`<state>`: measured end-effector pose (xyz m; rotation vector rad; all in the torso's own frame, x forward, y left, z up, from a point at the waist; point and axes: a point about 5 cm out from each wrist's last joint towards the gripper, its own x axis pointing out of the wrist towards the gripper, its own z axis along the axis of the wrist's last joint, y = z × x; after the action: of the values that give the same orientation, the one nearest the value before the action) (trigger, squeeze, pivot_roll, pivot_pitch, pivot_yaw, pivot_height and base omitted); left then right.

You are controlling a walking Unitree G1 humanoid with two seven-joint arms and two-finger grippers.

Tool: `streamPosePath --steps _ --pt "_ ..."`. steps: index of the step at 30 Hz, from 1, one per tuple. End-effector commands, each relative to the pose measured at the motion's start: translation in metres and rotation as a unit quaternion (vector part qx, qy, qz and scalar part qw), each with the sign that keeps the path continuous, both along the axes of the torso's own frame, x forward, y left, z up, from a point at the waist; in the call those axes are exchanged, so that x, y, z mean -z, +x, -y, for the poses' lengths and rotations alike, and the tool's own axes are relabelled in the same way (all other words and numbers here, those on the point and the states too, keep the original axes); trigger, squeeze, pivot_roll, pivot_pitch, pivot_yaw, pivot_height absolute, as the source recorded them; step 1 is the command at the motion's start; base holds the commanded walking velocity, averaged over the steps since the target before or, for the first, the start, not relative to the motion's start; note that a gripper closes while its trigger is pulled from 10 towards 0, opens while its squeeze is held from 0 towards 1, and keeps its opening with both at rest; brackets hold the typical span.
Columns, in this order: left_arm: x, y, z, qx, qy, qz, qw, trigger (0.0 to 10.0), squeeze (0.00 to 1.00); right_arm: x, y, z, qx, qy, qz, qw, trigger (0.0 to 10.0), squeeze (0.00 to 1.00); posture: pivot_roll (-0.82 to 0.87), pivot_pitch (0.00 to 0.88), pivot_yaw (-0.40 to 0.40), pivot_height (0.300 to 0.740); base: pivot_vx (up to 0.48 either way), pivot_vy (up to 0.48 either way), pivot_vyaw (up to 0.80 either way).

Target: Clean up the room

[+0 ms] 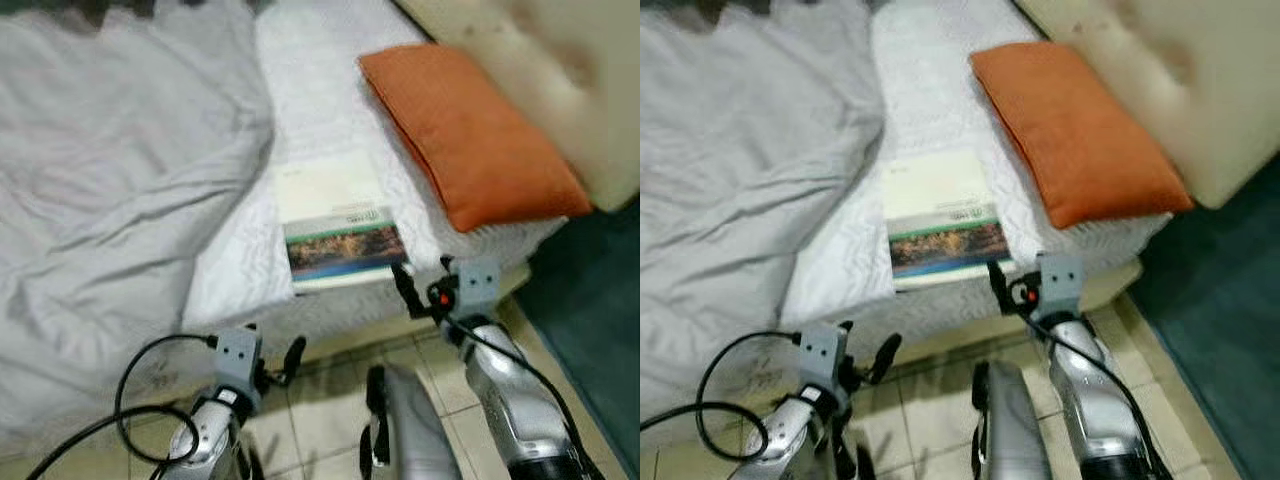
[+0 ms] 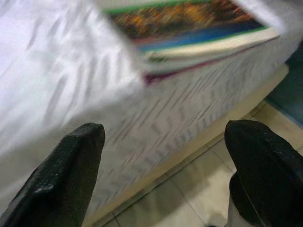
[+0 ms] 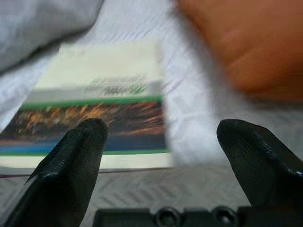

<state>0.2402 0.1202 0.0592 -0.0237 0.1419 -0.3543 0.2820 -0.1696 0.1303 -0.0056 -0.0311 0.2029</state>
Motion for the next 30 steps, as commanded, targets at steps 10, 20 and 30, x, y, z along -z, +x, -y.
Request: streamPosePath --steps 10,20,30 --pt "-0.012 0.004 0.009 0.012 -0.003 0.024 1.0 10.0 0.0 0.021 -0.043 0.009 0.012 0.001 -0.067 0.998 10.0 0.0 -0.12 0.173 -0.005 0.57 0.0 0.0 -0.78" --pt "-0.002 0.019 0.016 0.022 0.028 -0.013 0.999 10.0 0.0 0.022 -0.036 0.016 0.019 0.0 -0.087 0.996 10.0 0.0 -0.13 0.182 0.004 0.57 0.0 0.0 -0.22" --pt "0.005 0.076 0.006 -0.007 0.069 -0.054 0.996 10.0 0.0 0.014 -0.021 0.015 0.01 -0.008 -0.083 0.996 10.0 0.0 -0.16 0.24 0.015 0.57 0.0 0.0 0.0"
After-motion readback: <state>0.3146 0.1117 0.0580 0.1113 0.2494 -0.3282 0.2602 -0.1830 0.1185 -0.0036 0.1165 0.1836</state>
